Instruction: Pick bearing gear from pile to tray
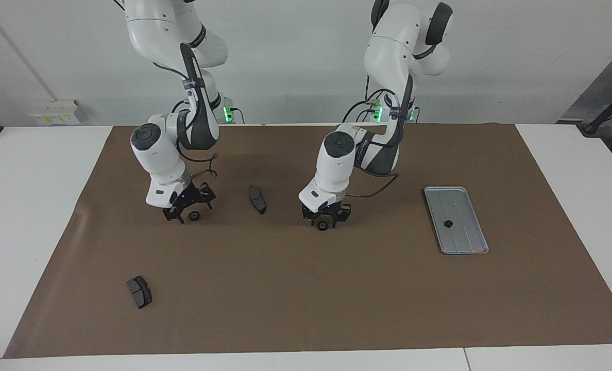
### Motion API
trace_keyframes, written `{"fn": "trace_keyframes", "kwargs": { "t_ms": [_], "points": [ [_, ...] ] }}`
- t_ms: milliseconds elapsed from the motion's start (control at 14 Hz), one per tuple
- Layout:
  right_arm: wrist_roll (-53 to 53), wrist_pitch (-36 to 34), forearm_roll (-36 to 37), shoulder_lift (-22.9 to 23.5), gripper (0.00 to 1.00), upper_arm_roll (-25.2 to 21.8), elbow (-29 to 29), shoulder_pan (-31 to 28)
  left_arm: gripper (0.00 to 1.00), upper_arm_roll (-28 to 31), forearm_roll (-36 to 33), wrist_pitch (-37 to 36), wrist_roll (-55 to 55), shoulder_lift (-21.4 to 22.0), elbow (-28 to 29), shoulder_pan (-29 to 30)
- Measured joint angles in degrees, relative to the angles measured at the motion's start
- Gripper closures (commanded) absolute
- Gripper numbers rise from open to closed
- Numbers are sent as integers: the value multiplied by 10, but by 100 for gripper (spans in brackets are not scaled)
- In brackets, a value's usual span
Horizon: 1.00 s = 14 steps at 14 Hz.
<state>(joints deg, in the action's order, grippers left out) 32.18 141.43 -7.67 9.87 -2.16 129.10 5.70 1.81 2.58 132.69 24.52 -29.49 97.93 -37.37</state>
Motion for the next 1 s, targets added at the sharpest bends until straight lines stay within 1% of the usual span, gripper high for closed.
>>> {"fn": "trace_keyframes", "kwargs": {
  "t_ms": [142,214,356,427,641,712,783,855,926,997],
  "points": [
    [6,0,0,-5,23,-1,3,0,50,0,0,0,0,0,1,0],
    [7,0,0,-5,27,-1,5,0,54,0,0,0,0,0,3,0],
    [8,7,0,-5,30,-2,12,0,64,1,-3,0,0,0,7,0],
    [8,10,0,-5,35,-3,15,0,69,1,-3,0,0,1,7,0],
    [8,11,0,-5,50,-4,16,0,93,1,-5,0,0,1,7,0],
    [8,11,0,-5,54,-4,16,0,99,1,-5,0,0,1,7,0],
    [8,12,0,-5,57,-4,16,0,100,1,-5,0,0,1,7,0],
    [8,14,0,-5,62,-5,17,0,100,2,-5,-3,0,1,6,0],
    [8,15,0,-5,78,-6,17,0,100,5,-5,-12,0,1,2,2],
    [8,15,0,-5,100,-7,17,-1,100,10,-5,-23,1,1,-6,7]
  ]
}}
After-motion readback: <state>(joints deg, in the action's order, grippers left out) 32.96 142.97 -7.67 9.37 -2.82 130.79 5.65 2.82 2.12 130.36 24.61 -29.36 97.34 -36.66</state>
